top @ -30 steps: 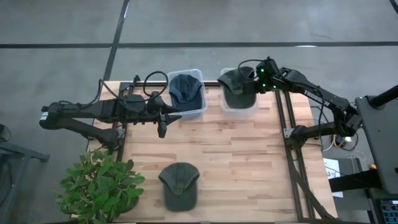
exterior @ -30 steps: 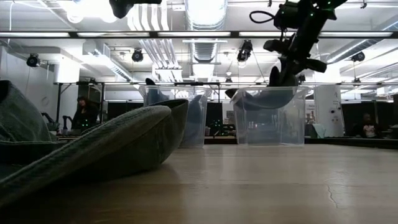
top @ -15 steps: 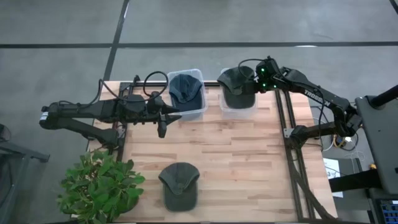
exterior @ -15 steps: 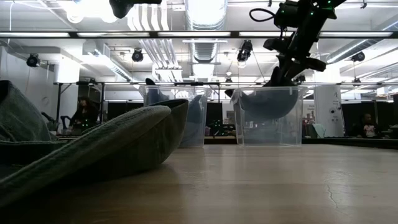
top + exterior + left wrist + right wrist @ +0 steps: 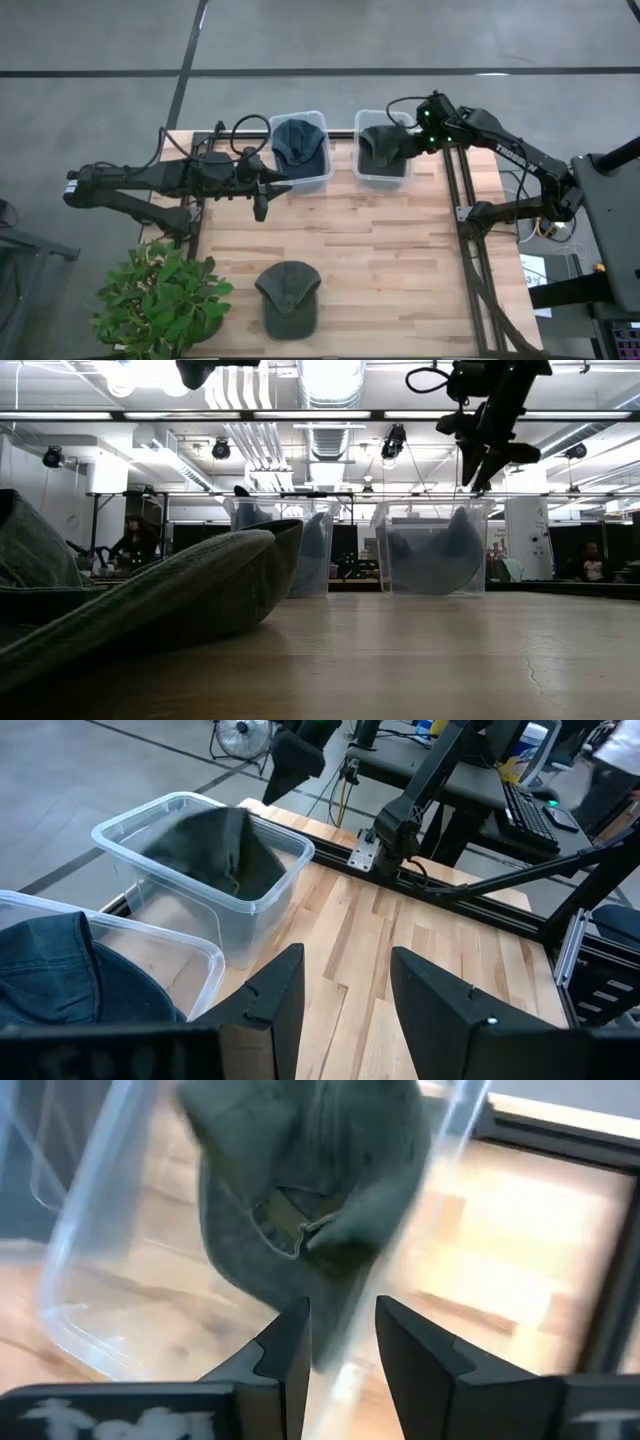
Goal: Pick & Place hat
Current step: Put the gray cap into the right transparent bin
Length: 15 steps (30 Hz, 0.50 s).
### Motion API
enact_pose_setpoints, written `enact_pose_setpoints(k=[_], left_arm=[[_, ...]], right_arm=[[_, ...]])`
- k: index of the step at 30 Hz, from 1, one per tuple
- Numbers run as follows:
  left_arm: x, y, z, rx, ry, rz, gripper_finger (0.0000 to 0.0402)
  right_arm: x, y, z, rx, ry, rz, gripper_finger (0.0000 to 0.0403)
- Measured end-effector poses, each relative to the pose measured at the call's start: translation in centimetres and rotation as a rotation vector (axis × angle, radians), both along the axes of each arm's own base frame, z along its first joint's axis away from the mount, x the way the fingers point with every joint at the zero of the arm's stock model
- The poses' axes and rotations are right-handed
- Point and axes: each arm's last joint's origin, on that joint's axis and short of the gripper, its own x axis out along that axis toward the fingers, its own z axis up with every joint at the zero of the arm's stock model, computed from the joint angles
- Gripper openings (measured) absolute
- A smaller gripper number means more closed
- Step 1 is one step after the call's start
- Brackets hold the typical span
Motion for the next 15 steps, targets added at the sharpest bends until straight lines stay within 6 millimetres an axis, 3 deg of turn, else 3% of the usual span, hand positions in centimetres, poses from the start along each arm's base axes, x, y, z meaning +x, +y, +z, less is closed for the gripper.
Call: enact_pose_setpoints(k=[7, 15], left_arm=[[0.0, 0.0, 0.0, 0.000, 0.000, -0.001, 0.0142], [0.0, -0.4, 0.0, -0.047, -0.001, -0.113, 0.0142]], right_arm=[[-0.3, 0.2, 2.2, -0.078, 0.030, 0.010, 0.0101], [-0.2, 3.1, 6.3, -0.259, -0.015, 0.280, 0.0101]])
